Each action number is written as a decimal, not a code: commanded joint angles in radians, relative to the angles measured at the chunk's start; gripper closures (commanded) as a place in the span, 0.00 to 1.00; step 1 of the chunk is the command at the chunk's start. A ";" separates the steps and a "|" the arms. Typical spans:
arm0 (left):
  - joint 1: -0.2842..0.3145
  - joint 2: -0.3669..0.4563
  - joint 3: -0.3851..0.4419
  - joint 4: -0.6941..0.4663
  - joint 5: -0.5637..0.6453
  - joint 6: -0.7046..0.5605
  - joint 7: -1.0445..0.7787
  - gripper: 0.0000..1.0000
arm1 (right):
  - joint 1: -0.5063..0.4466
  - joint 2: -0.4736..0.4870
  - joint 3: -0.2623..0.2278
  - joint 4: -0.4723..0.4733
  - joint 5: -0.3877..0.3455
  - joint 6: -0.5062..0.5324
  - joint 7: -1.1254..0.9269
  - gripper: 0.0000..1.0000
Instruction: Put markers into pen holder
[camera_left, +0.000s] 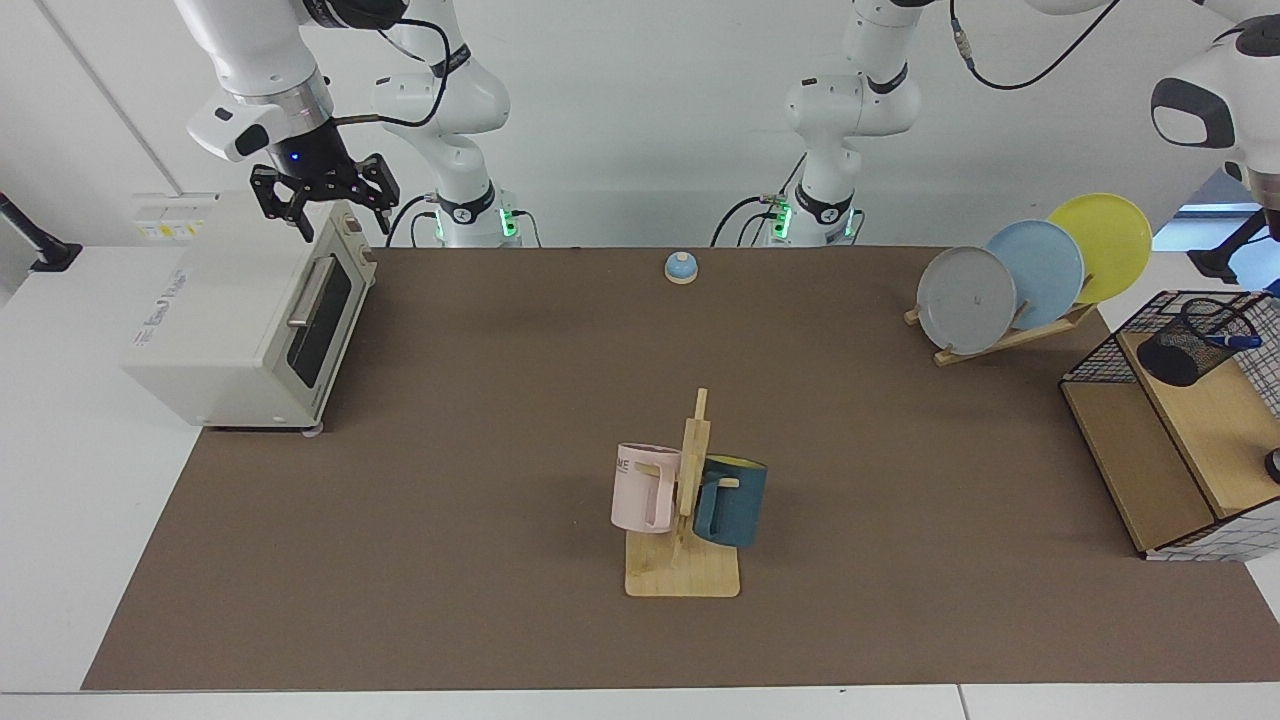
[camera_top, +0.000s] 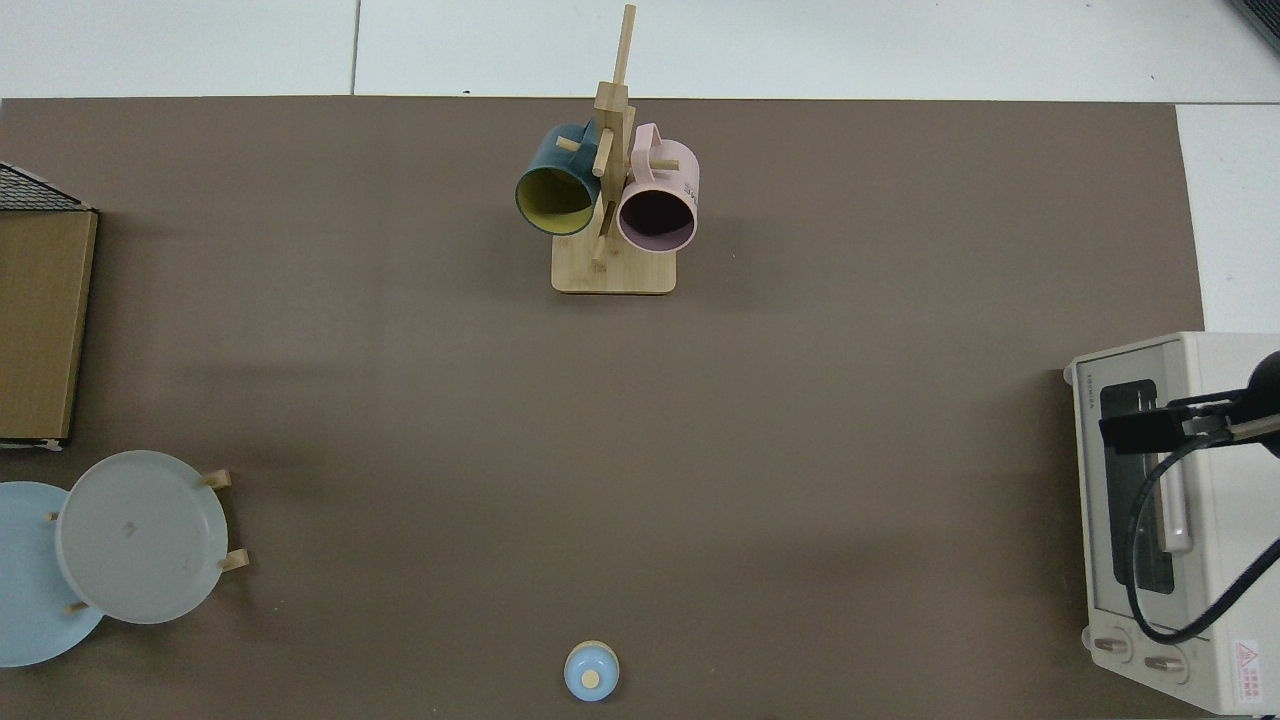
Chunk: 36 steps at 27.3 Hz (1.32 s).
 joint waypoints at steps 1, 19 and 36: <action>-0.023 -0.011 -0.056 0.015 -0.009 -0.105 -0.147 0.00 | -0.013 0.003 0.009 0.012 -0.004 -0.008 0.019 0.00; -0.029 -0.059 -0.285 -0.011 -0.215 -0.395 -0.834 0.00 | -0.013 0.005 0.009 0.012 -0.004 -0.008 0.019 0.00; -0.035 -0.088 -0.311 -0.045 -0.434 -0.490 -1.628 0.00 | -0.013 0.005 0.009 0.012 -0.004 -0.008 0.019 0.00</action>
